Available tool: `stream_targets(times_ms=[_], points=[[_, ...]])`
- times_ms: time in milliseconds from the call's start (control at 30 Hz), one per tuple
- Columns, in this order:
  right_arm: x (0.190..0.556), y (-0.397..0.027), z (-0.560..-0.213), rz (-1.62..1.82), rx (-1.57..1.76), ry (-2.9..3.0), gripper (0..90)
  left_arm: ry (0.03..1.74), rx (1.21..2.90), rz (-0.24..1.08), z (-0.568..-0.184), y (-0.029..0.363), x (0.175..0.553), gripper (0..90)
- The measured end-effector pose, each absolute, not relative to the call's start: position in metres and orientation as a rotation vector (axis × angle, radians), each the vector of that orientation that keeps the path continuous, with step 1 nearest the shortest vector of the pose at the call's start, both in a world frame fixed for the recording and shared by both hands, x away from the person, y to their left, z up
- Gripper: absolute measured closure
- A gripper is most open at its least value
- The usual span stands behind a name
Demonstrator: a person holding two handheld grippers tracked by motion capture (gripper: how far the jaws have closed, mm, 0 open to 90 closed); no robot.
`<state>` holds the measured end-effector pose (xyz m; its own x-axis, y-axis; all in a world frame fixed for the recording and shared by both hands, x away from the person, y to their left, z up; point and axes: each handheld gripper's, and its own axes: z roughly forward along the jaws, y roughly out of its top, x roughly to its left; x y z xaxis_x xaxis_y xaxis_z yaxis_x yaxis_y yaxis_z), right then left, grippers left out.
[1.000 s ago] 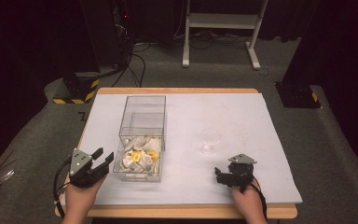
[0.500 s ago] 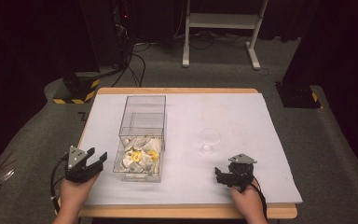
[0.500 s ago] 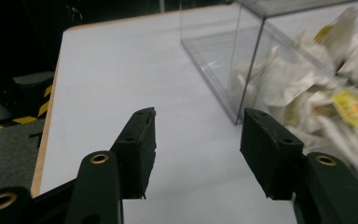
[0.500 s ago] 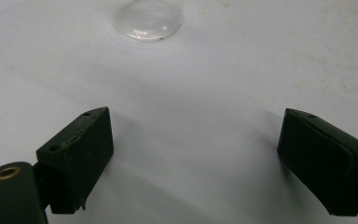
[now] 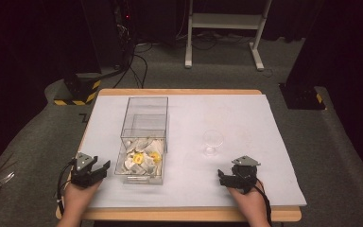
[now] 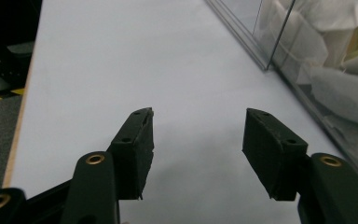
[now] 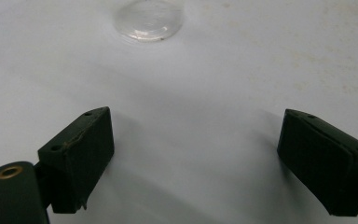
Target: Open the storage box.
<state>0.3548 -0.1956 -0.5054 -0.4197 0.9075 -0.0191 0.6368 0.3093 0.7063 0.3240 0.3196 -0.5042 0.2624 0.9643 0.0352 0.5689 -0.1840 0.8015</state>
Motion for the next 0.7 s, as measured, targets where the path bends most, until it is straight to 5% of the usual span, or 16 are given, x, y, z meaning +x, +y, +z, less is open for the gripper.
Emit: stream_targets(times_ms=[300, 700], points=[[0.3548, -0.1947, -0.5051, 0.876, 1.362, 2.170, 11.6, 1.435, 1.925, 0.723, -0.5074, 0.3150, 0.3304, 32.8], [0.3598, -0.1932, -0.4999, 0.866, 1.345, 2.184, 10.5, 1.453, 1.900, 0.679, -0.5082, 0.3182, 0.3316, 32.9]])
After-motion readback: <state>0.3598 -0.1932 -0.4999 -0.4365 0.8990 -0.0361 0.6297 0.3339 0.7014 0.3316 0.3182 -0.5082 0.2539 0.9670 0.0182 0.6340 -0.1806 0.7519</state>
